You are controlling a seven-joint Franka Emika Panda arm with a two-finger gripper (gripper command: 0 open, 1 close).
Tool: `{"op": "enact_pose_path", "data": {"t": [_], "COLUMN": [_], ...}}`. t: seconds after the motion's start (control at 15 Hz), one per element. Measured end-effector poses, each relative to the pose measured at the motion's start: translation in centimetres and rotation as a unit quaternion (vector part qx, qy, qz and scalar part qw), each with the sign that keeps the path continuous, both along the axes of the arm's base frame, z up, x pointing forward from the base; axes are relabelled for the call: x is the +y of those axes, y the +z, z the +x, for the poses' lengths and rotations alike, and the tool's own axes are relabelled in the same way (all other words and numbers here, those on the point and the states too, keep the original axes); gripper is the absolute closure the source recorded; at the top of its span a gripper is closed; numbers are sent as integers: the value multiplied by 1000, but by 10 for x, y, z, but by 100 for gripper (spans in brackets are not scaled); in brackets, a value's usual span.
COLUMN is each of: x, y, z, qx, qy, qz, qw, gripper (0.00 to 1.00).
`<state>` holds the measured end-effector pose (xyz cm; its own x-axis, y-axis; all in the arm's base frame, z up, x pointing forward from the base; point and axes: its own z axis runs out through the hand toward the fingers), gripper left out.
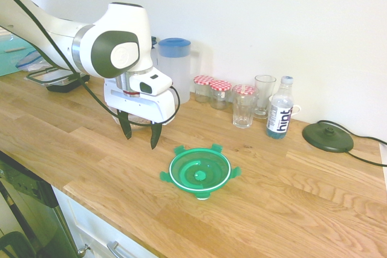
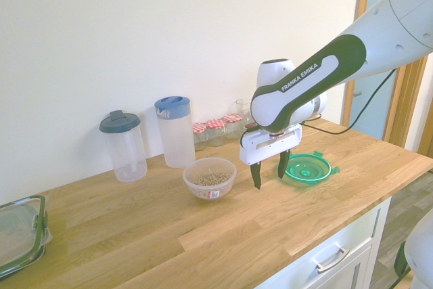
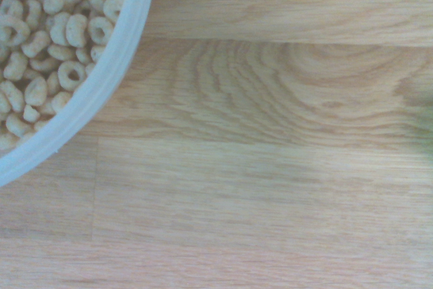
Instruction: Cover the lid of food container
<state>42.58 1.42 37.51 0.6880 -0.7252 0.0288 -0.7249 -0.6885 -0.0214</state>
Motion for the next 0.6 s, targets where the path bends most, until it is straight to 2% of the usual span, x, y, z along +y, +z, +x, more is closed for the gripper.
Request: {"op": "enact_pose_path", "data": {"t": [0.33, 0.47, 0.6], "x": [-1, -20, -66], "y": [16, 39, 67], "z": [8, 14, 15], "qx": [-5, 2, 13], "qy": [-4, 3, 19], "qz": [23, 76, 135], "qw": [1000, 997, 991], "gripper": [0, 0, 0]}}
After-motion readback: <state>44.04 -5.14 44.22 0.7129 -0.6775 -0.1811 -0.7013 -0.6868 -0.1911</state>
